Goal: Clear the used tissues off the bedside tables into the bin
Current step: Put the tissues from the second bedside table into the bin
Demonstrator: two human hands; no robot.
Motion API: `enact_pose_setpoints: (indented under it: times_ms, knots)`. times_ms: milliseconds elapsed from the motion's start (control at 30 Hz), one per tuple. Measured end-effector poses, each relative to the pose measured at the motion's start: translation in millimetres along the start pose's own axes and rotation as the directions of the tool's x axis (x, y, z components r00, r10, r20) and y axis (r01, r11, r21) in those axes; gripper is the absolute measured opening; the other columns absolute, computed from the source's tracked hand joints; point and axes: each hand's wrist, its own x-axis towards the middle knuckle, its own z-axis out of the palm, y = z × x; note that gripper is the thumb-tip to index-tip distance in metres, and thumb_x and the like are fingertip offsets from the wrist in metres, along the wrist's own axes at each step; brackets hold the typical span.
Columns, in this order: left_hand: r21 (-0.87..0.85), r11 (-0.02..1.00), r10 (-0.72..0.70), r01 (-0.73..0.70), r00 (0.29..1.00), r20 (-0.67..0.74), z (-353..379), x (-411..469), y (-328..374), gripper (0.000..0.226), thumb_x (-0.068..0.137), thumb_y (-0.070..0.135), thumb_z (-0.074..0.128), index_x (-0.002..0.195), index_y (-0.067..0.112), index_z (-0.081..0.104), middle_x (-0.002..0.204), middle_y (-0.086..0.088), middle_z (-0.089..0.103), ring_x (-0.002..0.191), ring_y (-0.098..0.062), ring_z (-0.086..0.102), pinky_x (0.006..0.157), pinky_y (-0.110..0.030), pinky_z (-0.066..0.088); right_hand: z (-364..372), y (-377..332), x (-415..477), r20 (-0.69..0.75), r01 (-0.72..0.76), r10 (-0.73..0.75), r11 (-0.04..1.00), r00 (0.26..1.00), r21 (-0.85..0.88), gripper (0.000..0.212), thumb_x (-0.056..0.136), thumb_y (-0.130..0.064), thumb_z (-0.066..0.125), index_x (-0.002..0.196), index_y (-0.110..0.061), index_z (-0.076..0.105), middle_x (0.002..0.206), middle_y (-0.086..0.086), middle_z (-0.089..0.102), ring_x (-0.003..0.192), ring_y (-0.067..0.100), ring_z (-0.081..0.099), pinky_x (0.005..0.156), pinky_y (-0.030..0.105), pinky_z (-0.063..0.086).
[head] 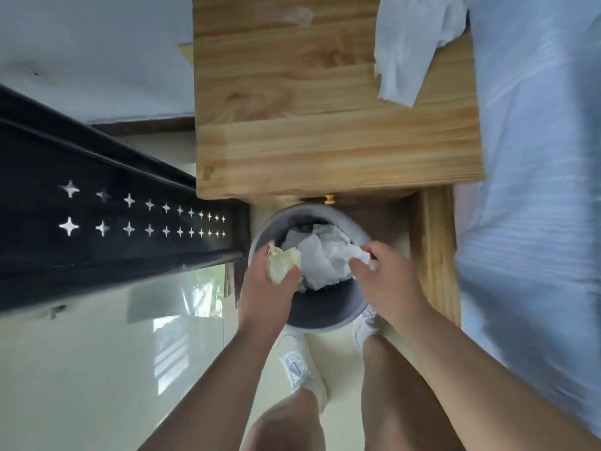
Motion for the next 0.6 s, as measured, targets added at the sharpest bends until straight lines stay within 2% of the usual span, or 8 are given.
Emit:
enact_pose_setpoints:
  times_ms: [100,167,233,300,367,467,533,600]
  knots:
    - [0.002,0.994,-0.111,0.112,0.992,0.066,9.8,13.7,-27.0,0.080,0.081,0.047,0.075,0.154,0.048,0.043,0.131,0.011,0.062,0.110,-0.026,0.071,0.092,-0.053,0.064,27.5,22.2,7.6,0.093,-0.103,0.100,0.994,0.991,0.023,0.031,0.091,-0.038,0.062,0.114,-0.019,0.068,0.095,0.000,0.067,0.085,0.023,0.063,0.061,0.027,0.041]
    - [0.007,0.993,-0.122,0.122,0.987,0.108,11.2,16.9,-37.6,0.088,0.075,0.054,0.076,0.155,0.051,0.040,0.132,0.016,0.062,0.106,-0.019,0.071,0.088,-0.048,0.066,38.5,28.6,8.4,0.174,-0.160,0.150,0.986,0.973,0.044,0.051,0.089,-0.046,0.071,0.135,-0.025,0.062,0.117,-0.007,0.065,0.106,0.018,0.063,0.078,0.028,0.044]
    - [0.072,0.992,-0.112,0.102,0.984,0.139,11.1,18.7,-45.3,0.094,0.077,0.056,0.079,0.159,0.050,0.034,0.148,0.012,0.056,0.123,-0.019,0.064,0.098,-0.048,0.061,43.9,31.2,7.1,0.224,-0.175,0.168,0.984,0.960,0.015,0.078,0.085,-0.054,0.075,0.153,-0.029,0.047,0.141,-0.005,0.059,0.126,0.019,0.059,0.090,0.029,0.044]
    - [0.132,0.986,-0.120,0.101,0.983,0.140,7.7,18.3,-50.9,0.092,0.083,0.056,0.080,0.161,0.047,0.032,0.160,0.005,0.047,0.140,-0.023,0.054,0.106,-0.042,0.051,42.7,29.8,4.3,0.227,-0.169,0.167,0.986,0.960,-0.009,0.084,0.083,-0.057,0.074,0.156,-0.030,0.041,0.150,-0.002,0.057,0.129,0.021,0.058,0.091,0.031,0.047]
    - [0.175,0.983,-0.081,0.060,0.990,0.118,1.9,13.2,-50.1,0.076,0.088,0.057,0.075,0.155,0.049,0.041,0.153,0.013,0.053,0.137,-0.017,0.057,0.098,-0.034,0.049,36.2,24.1,0.0,0.222,-0.162,0.158,0.987,0.962,-0.002,0.079,0.085,-0.056,0.071,0.155,-0.032,0.044,0.150,-0.004,0.058,0.121,0.019,0.061,0.086,0.029,0.049]
    - [0.144,0.989,0.035,-0.045,0.997,0.068,-3.6,2.0,-26.1,0.030,0.086,0.062,0.063,0.112,0.074,0.055,0.111,0.046,0.066,0.104,0.014,0.066,0.075,-0.017,0.046,13.3,5.6,-2.0,0.166,-0.152,0.141,0.987,0.976,0.053,0.056,0.090,-0.048,0.069,0.142,-0.033,0.056,0.131,-0.009,0.067,0.105,0.011,0.065,0.083,0.028,0.049]
    - [0.100,0.990,0.097,-0.101,0.994,0.047,-2.9,-3.2,2.2,0.021,0.086,0.063,0.059,0.100,0.078,0.058,0.101,0.046,0.067,0.094,0.019,0.064,0.072,-0.019,0.047,-9.4,-12.2,2.0,0.099,-0.115,0.104,0.988,0.990,0.107,0.036,0.094,-0.042,0.066,0.128,-0.033,0.063,0.115,-0.013,0.072,0.097,0.006,0.067,0.081,0.027,0.051]
    - [0.049,0.987,0.150,-0.153,0.987,0.056,0.7,-4.3,36.9,0.014,0.092,0.056,0.063,0.098,0.068,0.067,0.097,0.039,0.072,0.090,0.014,0.068,0.073,-0.021,0.050,-36.3,-34.8,7.7,0.030,-0.058,0.056,0.993,0.998,0.106,0.021,0.096,-0.041,0.063,0.115,-0.035,0.068,0.100,-0.019,0.071,0.090,-0.001,0.066,0.073,0.020,0.049]
